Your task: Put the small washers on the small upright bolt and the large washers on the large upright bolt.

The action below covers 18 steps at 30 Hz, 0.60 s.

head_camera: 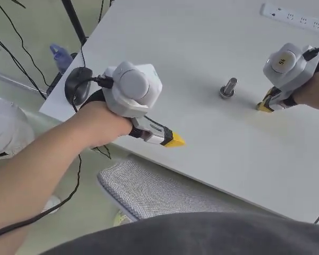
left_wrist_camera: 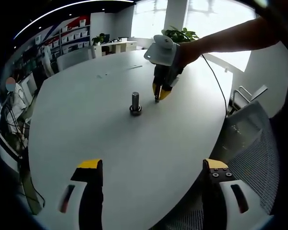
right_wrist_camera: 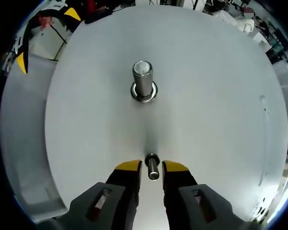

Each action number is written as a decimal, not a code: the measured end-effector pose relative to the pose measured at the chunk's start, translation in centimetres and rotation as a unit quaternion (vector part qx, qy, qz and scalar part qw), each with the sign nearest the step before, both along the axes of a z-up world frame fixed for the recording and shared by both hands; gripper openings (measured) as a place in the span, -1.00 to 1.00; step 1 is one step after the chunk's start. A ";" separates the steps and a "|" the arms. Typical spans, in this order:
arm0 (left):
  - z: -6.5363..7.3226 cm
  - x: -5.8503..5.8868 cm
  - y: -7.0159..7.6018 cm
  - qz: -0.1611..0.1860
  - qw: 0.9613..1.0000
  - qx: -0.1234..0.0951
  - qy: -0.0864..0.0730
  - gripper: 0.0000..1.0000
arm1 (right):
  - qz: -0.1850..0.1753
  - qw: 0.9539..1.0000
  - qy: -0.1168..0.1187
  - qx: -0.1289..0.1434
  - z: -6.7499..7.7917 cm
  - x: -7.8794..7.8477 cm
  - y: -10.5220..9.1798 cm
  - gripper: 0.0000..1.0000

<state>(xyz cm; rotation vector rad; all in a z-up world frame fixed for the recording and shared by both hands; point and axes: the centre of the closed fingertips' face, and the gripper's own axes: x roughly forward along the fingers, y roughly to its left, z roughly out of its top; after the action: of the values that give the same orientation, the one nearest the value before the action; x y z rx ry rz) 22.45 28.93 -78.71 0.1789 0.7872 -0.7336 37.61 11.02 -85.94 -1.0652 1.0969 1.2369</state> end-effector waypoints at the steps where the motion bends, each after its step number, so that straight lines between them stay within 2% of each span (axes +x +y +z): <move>1: 0.0 0.0 0.1 0.001 1.000 0.000 -0.001 0.70 | -0.001 1.000 0.000 0.001 -0.1 0.2 -0.1 -0.60; 9: 0.0 -0.3 -0.1 0.000 1.000 -0.001 0.000 0.71 | -0.003 1.000 -0.013 0.013 0.1 0.9 -0.1 -0.42; 11: 0.3 -0.2 -0.2 0.000 1.000 -0.003 -0.008 0.74 | -0.001 1.000 -0.014 0.017 0.1 1.0 0.0 -0.35; 13: 0.7 -0.1 -0.3 0.004 1.000 -0.006 -0.014 0.78 | 0.002 1.000 -0.016 0.016 0.1 1.2 0.0 -0.35; 18: 0.7 -0.1 -0.2 0.001 1.000 -0.002 -0.014 0.77 | 0.001 1.000 -0.014 0.021 0.5 1.1 0.1 -0.34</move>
<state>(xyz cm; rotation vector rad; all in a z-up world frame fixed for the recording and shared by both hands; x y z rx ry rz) 22.32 28.72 -77.99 0.1841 0.7585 -0.7294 38.68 11.12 -85.48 -1.0486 1.0441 1.2378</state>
